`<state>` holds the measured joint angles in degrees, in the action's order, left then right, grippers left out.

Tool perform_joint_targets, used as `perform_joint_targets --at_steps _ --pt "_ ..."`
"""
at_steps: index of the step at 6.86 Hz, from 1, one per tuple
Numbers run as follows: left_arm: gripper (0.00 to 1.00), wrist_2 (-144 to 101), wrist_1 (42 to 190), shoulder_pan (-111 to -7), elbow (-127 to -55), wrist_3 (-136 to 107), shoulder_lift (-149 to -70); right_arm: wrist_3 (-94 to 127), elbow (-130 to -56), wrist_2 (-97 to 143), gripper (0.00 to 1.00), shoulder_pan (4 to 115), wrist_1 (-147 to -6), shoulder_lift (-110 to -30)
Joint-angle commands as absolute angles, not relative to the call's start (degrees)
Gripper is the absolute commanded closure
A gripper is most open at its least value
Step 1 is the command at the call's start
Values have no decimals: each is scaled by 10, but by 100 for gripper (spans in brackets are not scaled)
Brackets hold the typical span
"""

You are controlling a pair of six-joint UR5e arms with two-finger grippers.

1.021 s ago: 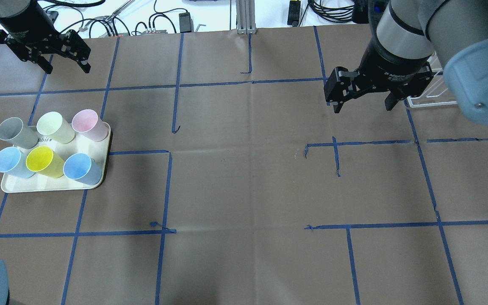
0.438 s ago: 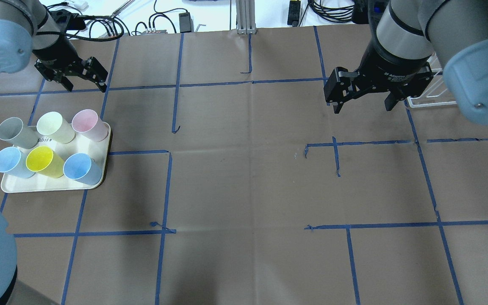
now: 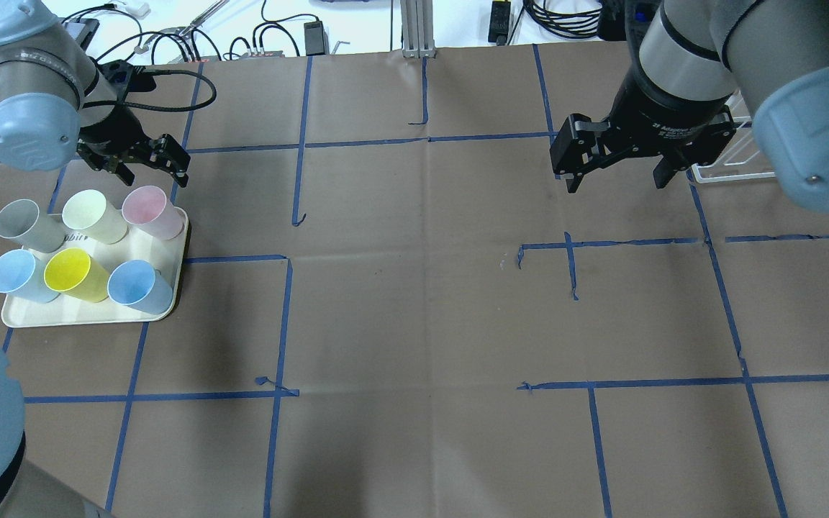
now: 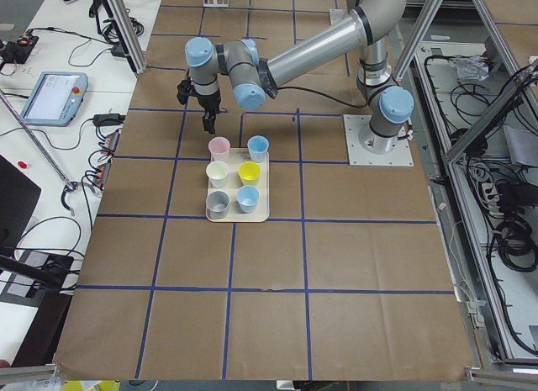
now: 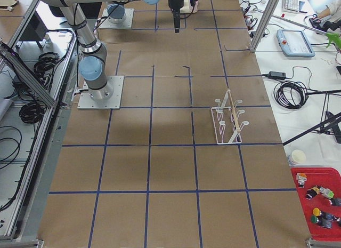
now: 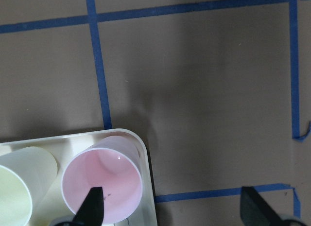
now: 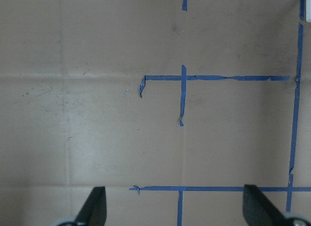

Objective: Transfer IKEA cup to right arm and place on rack

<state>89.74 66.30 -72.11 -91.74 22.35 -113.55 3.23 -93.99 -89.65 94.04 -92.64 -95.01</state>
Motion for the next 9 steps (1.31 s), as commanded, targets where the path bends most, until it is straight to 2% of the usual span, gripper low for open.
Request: perform_joint_targets --at_steps 1,9 --pt "0 896 649 -707 -924 232 -1155 33 -940 -896 0 940 -926 -950" --pt "1 899 608 -709 -957 213 -1170 33 -940 -896 0 940 -926 -950"
